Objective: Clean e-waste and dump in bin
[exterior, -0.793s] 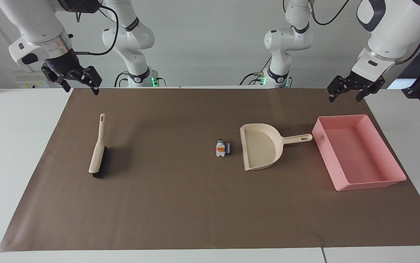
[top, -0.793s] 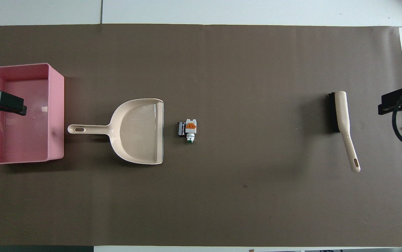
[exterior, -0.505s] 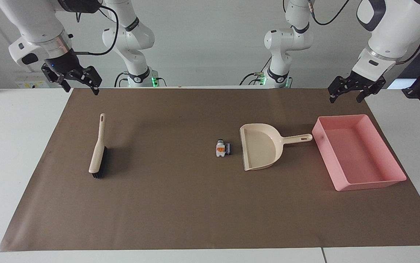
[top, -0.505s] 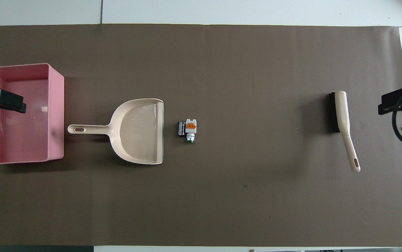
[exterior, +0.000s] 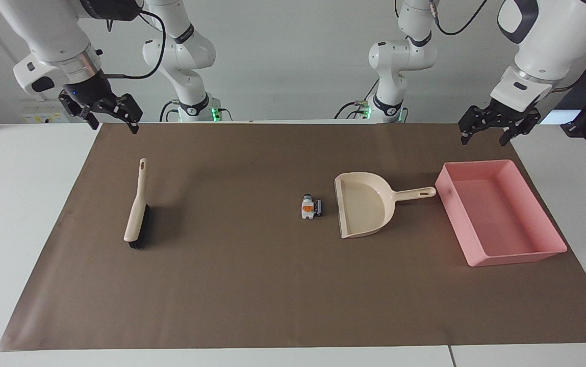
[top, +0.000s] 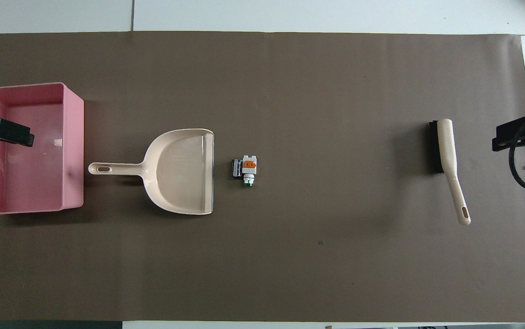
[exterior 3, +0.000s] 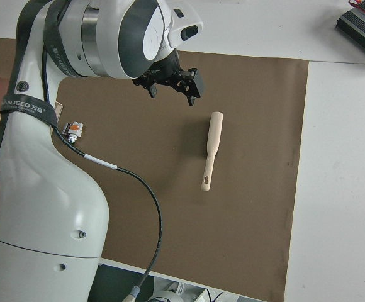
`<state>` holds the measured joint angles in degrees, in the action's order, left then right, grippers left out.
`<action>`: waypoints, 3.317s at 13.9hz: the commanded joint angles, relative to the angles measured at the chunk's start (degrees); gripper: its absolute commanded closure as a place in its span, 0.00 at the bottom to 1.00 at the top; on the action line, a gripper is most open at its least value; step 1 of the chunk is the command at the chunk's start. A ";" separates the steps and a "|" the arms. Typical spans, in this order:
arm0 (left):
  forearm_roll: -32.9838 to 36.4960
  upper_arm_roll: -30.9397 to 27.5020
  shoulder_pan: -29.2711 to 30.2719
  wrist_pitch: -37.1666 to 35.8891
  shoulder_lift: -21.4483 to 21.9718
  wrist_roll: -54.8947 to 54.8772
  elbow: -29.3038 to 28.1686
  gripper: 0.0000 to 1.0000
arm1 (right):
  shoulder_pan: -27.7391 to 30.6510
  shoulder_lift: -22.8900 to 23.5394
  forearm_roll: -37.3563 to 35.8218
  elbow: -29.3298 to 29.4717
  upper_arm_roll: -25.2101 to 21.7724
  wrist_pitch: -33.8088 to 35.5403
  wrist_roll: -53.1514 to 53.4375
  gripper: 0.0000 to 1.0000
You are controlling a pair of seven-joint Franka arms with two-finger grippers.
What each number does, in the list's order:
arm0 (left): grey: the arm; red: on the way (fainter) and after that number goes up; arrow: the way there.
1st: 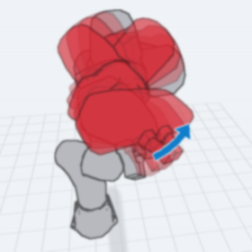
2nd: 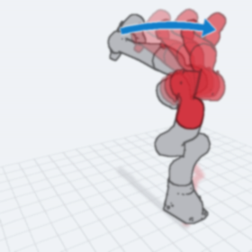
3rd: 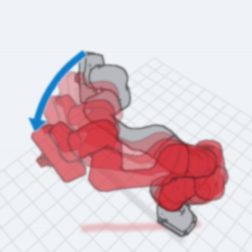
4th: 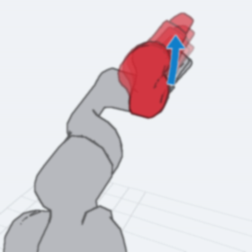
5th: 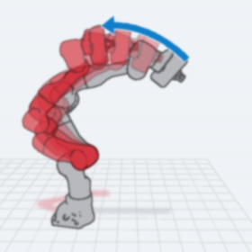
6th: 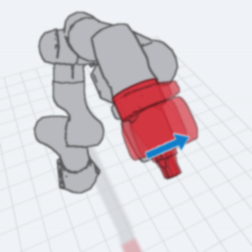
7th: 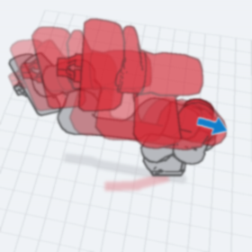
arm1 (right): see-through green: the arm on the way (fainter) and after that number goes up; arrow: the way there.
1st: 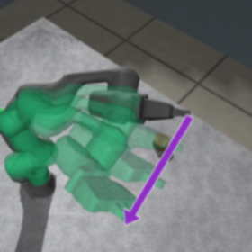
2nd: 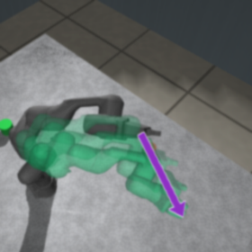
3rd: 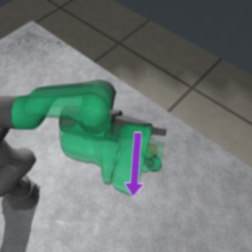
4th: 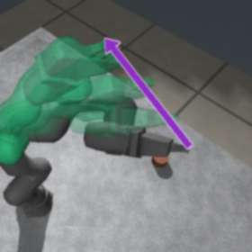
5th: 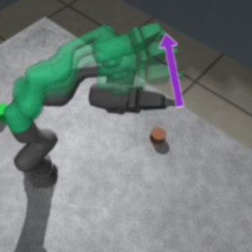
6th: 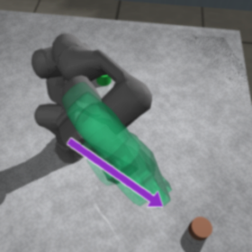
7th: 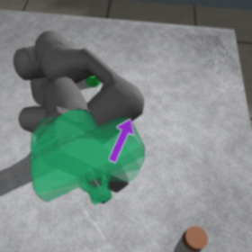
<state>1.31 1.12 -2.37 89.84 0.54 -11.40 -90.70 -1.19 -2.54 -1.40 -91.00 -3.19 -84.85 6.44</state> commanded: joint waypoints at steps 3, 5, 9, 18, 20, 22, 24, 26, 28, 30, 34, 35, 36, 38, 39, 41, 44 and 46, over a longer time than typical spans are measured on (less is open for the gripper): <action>0.19 0.11 -0.52 3.49 1.13 -19.41 -3.78 0.02 | 2.76 -6.15 -0.53 -16.63 -0.15 -12.58 -2.91 0.00; 0.10 0.28 -0.61 5.43 1.13 -26.35 -5.36 0.02 | 3.47 -6.52 -0.53 -22.45 -0.15 -18.57 -5.73 0.00; 0.01 0.19 -3.16 10.70 0.95 -40.34 -10.80 0.02 | 5.57 -3.61 -0.45 -31.31 -0.15 -29.28 -9.95 0.00; 2.63 0.19 -7.46 25.98 -0.19 -58.37 -25.47 0.04 | 8.12 -2.21 -0.18 -45.04 -0.15 -45.12 -18.73 0.00; 5.98 0.11 -9.57 30.72 -0.89 -57.42 -29.78 0.05 | 8.48 -1.77 -0.09 -45.93 -0.06 -46.46 -19.10 0.00; 6.43 0.11 -10.19 32.24 -2.11 -57.42 -30.86 0.05 | 8.48 -2.03 0.08 -46.64 -0.06 -46.46 -19.10 0.03; 8.44 0.11 -11.59 32.85 -3.43 -57.24 -31.12 0.05 | 8.40 -2.21 0.26 -47.07 -0.06 -46.37 -18.92 0.06; 8.63 0.11 -11.78 34.78 -4.76 -55.67 -31.99 0.05 | 8.40 -2.30 0.35 -47.34 -0.06 -46.11 -18.92 0.12; 9.41 0.11 -12.30 36.72 -5.02 -54.70 -33.23 0.05 | 8.48 -2.30 0.35 -47.25 -0.06 -45.93 -18.92 0.25; 11.25 0.11 -13.00 37.17 -5.63 -51.37 -34.02 0.07 | 8.57 -2.38 0.43 -47.25 -0.06 -45.93 -19.10 0.46; 12.49 0.11 -13.09 36.99 -5.64 -50.65 -34.11 0.08 | 8.57 -2.30 4.03 -47.08 -0.06 -45.40 -18.48 1.00; 12.49 0.11 -13.18 36.99 -5.64 -50.56 -34.11 0.08 | 8.14 -2.21 4.13 -46.64 -0.06 -44.53 -18.48 1.00; 12.49 0.11 -13.44 37.08 -5.64 -50.56 -34.11 0.09 | 7.96 -2.03 4.47 -45.59 0.03 -43.13 -18.40 1.00; 12.49 0.11 -13.45 37.08 -5.55 -50.56 -34.20 0.11 | 7.69 -1.25 4.57 -42.26 0.47 -39.09 -17.87 1.00; 12.49 0.11 -13.45 36.99 -5.64 -50.56 -34.20 0.12 | 6.65 -1.07 4.57 -40.24 0.56 -36.99 -16.91 1.00; 12.49 0.11 -13.53 36.73 -5.55 -50.56 -34.37 0.17 | 2.71 -1.15 4.57 -36.72 0.56 -33.64 -12.18 1.00; 12.49 0.19 -14.23 36.82 -5.46 -50.56 -34.55 0.52 | -4.06 -1.24 3.69 -34.07 0.64 -31.26 -3.04 1.00; 12.58 0.20 -14.41 36.90 -5.55 -50.65 -34.46 0.76 | -10.55 -1.24 2.64 -33.72 0.64 -31.16 2.41 1.00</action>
<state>12.40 1.85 -15.89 125.37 -5.58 -63.37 -123.99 -7.55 -3.98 1.92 -125.57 -2.53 -116.82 4.80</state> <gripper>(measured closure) 0.546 0.744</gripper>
